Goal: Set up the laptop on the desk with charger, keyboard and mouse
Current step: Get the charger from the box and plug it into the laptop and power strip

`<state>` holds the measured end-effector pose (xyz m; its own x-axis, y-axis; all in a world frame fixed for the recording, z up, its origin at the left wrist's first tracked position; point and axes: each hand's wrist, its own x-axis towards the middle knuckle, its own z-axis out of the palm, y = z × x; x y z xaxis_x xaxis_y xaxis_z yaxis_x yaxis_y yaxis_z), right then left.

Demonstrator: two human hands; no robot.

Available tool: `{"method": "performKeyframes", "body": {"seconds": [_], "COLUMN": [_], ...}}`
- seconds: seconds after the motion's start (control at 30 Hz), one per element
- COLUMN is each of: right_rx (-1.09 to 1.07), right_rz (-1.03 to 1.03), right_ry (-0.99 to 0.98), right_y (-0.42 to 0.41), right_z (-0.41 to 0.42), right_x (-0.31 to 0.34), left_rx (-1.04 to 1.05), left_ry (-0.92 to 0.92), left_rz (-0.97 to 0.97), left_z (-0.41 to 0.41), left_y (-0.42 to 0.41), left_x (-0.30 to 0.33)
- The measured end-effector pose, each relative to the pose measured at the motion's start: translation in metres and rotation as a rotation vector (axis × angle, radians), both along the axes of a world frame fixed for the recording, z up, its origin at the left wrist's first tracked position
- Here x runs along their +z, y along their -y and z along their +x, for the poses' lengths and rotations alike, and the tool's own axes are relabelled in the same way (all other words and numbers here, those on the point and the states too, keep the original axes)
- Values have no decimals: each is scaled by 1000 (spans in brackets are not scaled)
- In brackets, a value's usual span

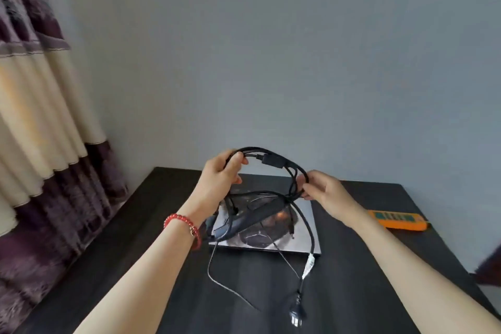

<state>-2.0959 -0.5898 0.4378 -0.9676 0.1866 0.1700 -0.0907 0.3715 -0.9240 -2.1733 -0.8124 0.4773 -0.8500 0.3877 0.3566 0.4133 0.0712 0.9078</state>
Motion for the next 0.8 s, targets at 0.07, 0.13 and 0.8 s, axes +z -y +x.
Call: {"method": "performKeyframes", "body": {"seconds": [0.07, 0.13, 0.8], "right_rx": [-29, -57, -57], "right_rz": [-25, -100, -105], "right_ry": [47, 116, 911], "right_y": [-27, -52, -114], "right_z": [13, 26, 45], "right_x": [-19, -38, -150], "left_rx": [-66, -143, -755], "left_ry": [43, 96, 141], "left_rz": [-53, -56, -445], "left_z": [5, 10, 8], "left_y": [-29, -52, -121], "left_x": [-19, -39, -180]}}
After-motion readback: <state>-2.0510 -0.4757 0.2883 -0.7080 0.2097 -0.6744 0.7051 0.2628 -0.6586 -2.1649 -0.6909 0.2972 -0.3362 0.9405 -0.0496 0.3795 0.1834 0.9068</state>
